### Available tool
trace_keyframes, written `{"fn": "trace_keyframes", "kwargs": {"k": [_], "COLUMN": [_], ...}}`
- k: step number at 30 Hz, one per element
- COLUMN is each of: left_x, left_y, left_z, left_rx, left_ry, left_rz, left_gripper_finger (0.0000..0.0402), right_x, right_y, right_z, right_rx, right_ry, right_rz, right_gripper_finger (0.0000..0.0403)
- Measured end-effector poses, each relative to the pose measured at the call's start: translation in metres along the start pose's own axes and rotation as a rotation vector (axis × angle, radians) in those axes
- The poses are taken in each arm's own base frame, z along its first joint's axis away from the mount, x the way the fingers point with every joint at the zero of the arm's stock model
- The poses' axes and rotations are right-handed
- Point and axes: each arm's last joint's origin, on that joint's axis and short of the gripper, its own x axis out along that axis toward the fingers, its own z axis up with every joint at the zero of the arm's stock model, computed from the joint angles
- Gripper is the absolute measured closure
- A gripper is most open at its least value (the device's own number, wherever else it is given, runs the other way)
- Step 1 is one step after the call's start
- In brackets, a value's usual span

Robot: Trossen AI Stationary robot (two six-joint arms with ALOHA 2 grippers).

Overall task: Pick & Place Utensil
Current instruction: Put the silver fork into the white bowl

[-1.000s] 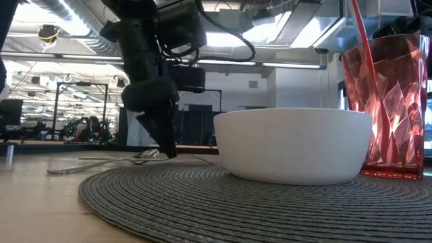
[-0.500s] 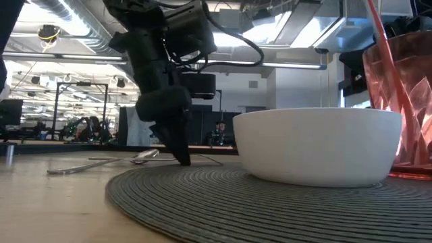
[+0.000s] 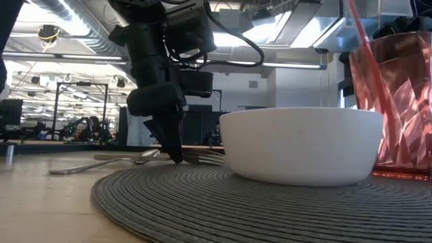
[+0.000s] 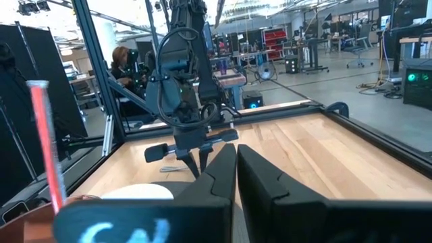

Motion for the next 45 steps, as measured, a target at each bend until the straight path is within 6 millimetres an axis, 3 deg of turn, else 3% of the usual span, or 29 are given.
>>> {"fn": "trace_keyframes", "kwargs": {"k": [6,16,25,32,36,40,45], "left_x": [-0.002,-0.030,-0.078,-0.112,-0.114,-0.098,-0.084], "left_y": [0.000,0.000,-0.003,-0.010,-0.011,-0.016,-0.036], "left_z": [0.000,0.015,0.047,0.070,0.073,0.074,0.096], "left_rx": [0.030,0.038,0.002,-0.066,-0.088,-0.082,0.015], "left_ry": [0.001,-0.027,-0.021,-0.050,-0.053,-0.008,0.006], "left_rz": [0.001,-0.006,-0.005,-0.210,-0.238,-0.253,-0.292], "left_gripper_finger": [0.0396,0.0398,0.0398,0.0398,0.0398,0.0398,0.0398], "right_x": [0.000,0.000,0.000,0.000,0.000,0.000,0.000], "right_y": [0.000,0.000,0.000,0.000,0.000,0.000,0.000], "right_z": [0.000,0.000,0.000,0.000,0.000,0.001,0.002], "right_rx": [-0.007,-0.006,-0.007,-0.007,-0.008,-0.008,-0.010], "right_ry": [0.000,0.001,0.001,0.000,-0.001,-0.011,-0.015], "right_rz": [0.000,-0.001,-0.001,-0.001,0.000,0.002,0.003], "right_gripper_finger": [0.0386,0.0386,0.0386,0.0386,0.0386,0.0386,0.0386]}}
